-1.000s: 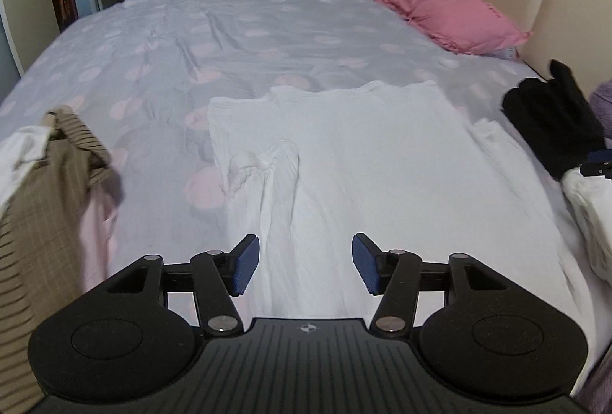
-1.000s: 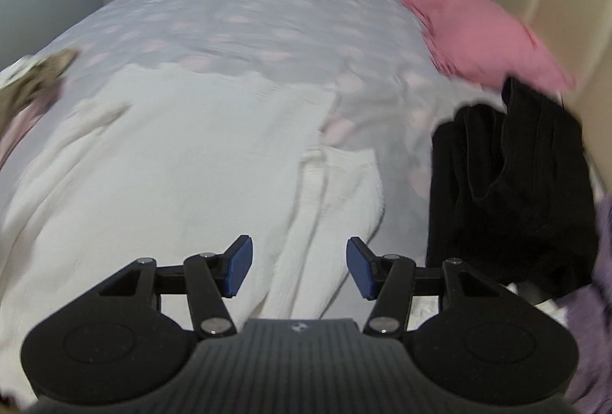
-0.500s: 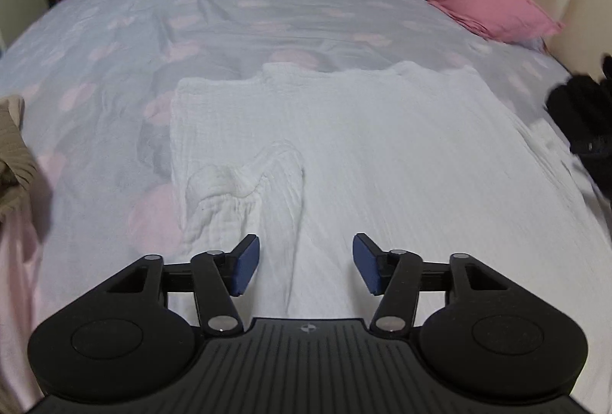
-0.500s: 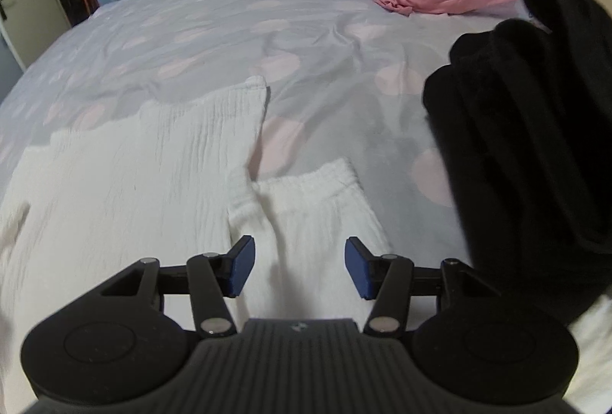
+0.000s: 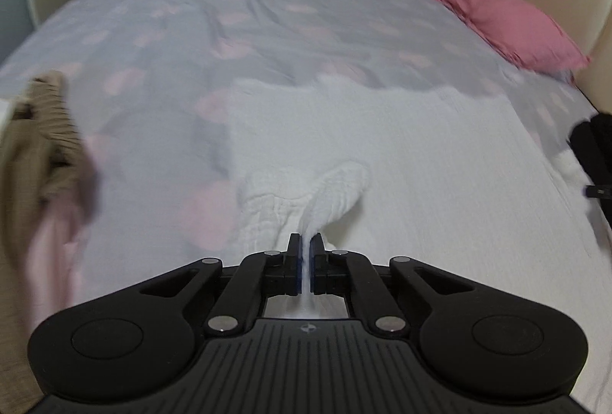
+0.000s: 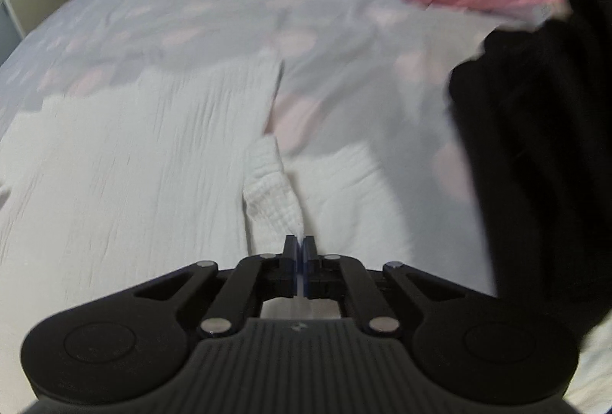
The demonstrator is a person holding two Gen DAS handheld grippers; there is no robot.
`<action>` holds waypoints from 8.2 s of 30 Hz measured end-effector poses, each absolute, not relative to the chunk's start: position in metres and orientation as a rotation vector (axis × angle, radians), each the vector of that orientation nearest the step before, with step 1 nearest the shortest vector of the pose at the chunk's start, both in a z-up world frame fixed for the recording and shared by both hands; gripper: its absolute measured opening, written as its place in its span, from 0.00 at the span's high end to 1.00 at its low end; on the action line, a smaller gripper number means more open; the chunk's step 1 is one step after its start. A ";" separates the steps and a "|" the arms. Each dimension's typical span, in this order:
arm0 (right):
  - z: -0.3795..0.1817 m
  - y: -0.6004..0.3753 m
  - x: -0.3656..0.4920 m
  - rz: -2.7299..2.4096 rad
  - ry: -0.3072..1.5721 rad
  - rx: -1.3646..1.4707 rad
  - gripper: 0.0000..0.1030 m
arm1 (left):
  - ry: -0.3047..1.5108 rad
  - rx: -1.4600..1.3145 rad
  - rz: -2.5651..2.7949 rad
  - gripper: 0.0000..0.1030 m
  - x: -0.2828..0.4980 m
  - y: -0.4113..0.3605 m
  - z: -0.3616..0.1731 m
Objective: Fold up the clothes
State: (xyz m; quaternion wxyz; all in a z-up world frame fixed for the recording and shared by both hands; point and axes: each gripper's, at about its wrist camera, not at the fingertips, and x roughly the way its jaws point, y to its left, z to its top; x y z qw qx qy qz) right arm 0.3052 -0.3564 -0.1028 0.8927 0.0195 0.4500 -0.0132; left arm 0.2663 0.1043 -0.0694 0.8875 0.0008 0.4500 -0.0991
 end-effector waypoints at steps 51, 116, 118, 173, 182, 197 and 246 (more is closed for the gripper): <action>-0.007 -0.563 0.088 -0.704 0.853 0.006 0.65 | 0.972 -0.005 0.222 0.75 0.099 0.274 0.005; -0.136 -0.342 0.493 -0.005 0.807 0.234 0.88 | 0.787 -0.125 0.054 0.97 0.475 0.133 -0.131; -0.135 -0.342 0.491 -0.015 0.809 0.227 0.78 | 0.804 -0.100 0.071 0.93 0.474 0.129 -0.134; -0.071 -0.638 0.074 -0.466 0.751 0.586 0.87 | 0.879 -0.127 -0.121 0.54 0.106 0.113 -0.012; -0.014 -0.532 0.075 -0.211 0.786 0.403 0.88 | 0.890 -0.140 -0.207 0.54 0.100 0.090 -0.011; -0.032 -0.282 0.067 0.278 0.825 0.324 0.89 | 0.908 -0.256 -0.432 0.55 0.074 0.060 -0.011; -0.081 -0.386 0.104 0.019 0.912 0.228 0.52 | 1.014 -0.095 -0.565 0.92 0.098 0.001 -0.058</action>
